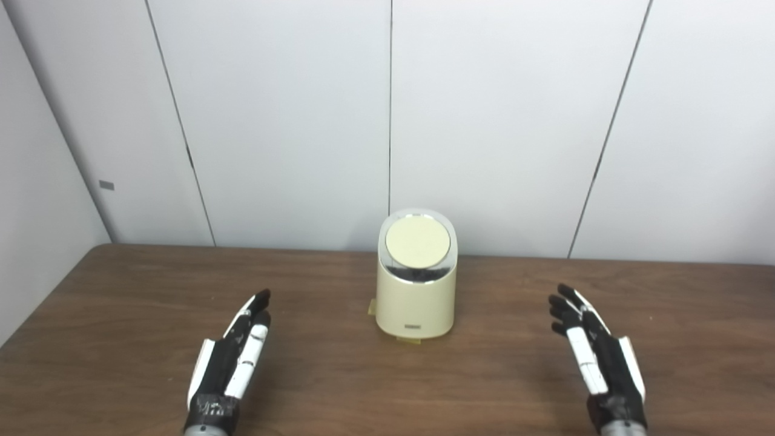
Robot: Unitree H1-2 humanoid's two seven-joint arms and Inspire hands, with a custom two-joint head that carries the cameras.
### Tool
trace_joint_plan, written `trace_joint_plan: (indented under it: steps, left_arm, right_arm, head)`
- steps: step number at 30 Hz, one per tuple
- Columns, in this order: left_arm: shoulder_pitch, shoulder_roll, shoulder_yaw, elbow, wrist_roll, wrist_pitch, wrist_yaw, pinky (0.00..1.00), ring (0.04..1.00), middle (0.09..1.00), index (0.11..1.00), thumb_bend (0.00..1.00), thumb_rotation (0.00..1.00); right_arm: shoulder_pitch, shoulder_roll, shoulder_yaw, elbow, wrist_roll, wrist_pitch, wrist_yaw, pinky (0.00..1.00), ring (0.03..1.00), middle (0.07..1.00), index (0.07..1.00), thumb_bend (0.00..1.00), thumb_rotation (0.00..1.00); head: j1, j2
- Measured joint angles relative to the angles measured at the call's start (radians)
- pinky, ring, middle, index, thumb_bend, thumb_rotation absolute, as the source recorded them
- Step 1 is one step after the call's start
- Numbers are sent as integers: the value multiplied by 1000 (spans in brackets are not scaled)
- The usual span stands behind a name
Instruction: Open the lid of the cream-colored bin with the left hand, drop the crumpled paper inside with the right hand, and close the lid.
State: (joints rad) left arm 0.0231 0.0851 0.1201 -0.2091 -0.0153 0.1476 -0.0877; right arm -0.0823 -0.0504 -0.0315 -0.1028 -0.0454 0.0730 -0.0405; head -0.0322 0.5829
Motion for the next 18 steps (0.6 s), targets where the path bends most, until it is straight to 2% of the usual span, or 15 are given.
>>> trace_joint_plan:
  steps: [4, 9, 11, 18]
  left_arm:
    - [43, -25, -2, 1, -68, -19, -6, 1000, 1000, 1000, 1000, 368, 995]
    - [66, -30, -9, 11, -100, -72, -10, 1000, 1000, 1000, 1000, 418, 1000]
    - [70, -31, -15, 26, -100, -102, -10, 1000, 1000, 1000, 1000, 438, 1000]
    - [75, -31, -9, 33, -115, -138, -6, 1000, 1000, 1000, 1000, 466, 981]
  right_arm:
    - [40, -4, 2, -59, 49, 66, 43, 999, 999, 999, 997, 559, 998]
    - [76, 2, 13, -111, 61, 82, 53, 1000, 1000, 1000, 1000, 610, 1000]
    - [90, 2, 12, -120, 62, 81, 53, 1000, 1000, 1000, 1000, 593, 1000]
    - [127, 13, 5, -128, 64, 76, 46, 1000, 1000, 1000, 1000, 525, 1000]
  head:
    - [-2, 12]
    - [0, 23]
    - [-2, 29]
    - [-6, 46]
